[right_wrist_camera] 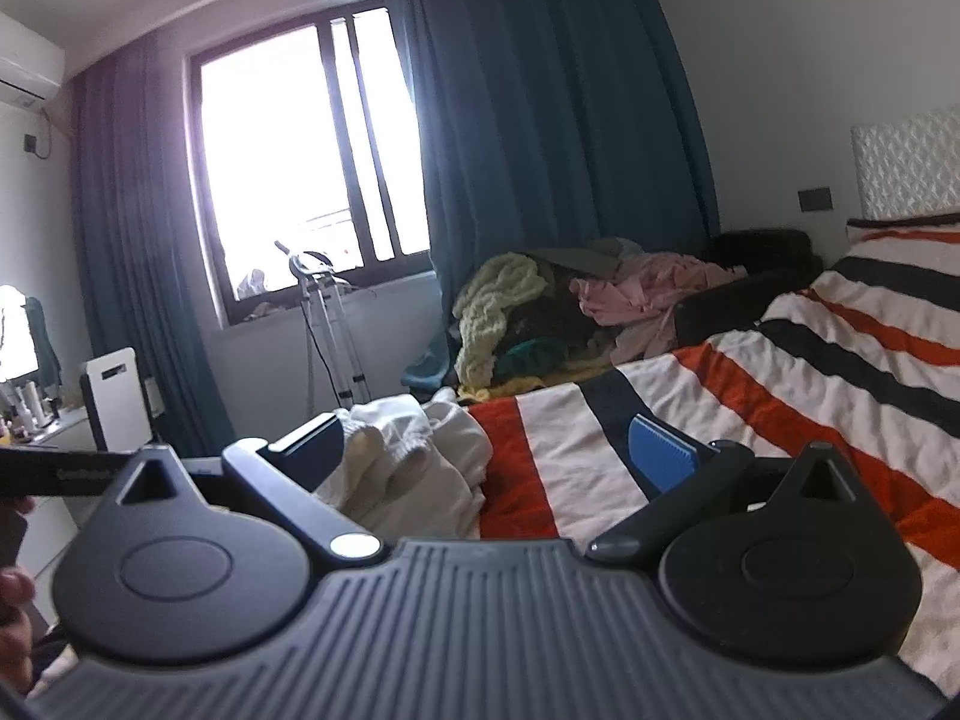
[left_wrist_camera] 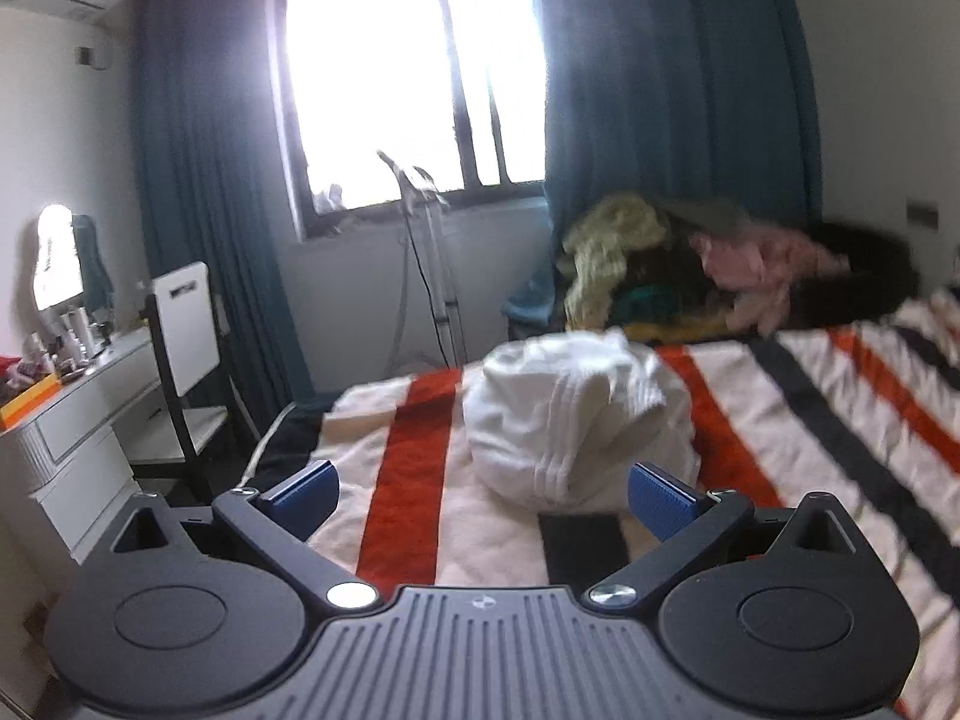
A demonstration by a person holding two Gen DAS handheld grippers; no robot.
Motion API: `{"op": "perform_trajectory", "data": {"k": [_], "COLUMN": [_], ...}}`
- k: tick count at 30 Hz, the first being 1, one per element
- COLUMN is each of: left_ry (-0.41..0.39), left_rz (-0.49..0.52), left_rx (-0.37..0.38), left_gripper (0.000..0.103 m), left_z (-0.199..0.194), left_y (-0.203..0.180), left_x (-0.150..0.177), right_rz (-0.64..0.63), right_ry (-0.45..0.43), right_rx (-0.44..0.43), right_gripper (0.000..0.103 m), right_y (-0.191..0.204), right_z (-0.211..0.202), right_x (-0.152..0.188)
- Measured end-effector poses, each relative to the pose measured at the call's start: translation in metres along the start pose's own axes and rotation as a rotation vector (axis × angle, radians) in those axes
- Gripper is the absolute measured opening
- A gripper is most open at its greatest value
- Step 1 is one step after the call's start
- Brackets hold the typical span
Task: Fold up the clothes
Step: 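Approach the bunched white sweatpants on the bed with both grippers open, then grasp the elastic cuff of the white sweatpants with the left gripper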
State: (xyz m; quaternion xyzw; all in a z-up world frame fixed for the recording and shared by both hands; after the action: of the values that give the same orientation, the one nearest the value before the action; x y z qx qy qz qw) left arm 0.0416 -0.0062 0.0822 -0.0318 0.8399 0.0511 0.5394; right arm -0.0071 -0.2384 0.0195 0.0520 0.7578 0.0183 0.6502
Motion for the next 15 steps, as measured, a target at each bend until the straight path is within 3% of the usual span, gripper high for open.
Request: {"op": "perform_trajectory", "data": {"k": [3, 9, 15], "left_ry": [0.064, 0.13, 0.071], "left_rz": [0.024, 0.061, 0.034], "left_rx": [-0.039, -0.033, 0.016], "left_gripper": [0.103, 0.103, 0.103], "left_z": [0.033, 0.136, 0.24], "left_y": [-0.002, -0.019, -0.054], "left_x": [0.006, 0.024, 0.018], "right_rz": [0.017, 0.04, 0.082], "right_ry": [-0.004, 0.044, 0.157], "right_rx": [-0.005, -0.042, -0.071], "right_gripper": [0.103, 0.103, 0.103], "right_y": [-0.006, -0.016, -0.022], "right_z": [0.005, 0.032, 0.092], "right_x": [0.007, 0.042, 0.099]}}
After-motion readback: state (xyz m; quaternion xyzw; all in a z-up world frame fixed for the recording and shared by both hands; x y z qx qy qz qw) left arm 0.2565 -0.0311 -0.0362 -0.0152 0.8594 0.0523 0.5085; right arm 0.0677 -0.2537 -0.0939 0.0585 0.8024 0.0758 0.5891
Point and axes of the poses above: each gripper's, at about its wrist camera, not at the fingertips, and z roughly the way its jaws point, y to its left, x to its underside, the point moved 4 cm from there along z, roughly the way its jaws point, and after that the axes turned 9 degrees about -z, right-handed, at the moved point
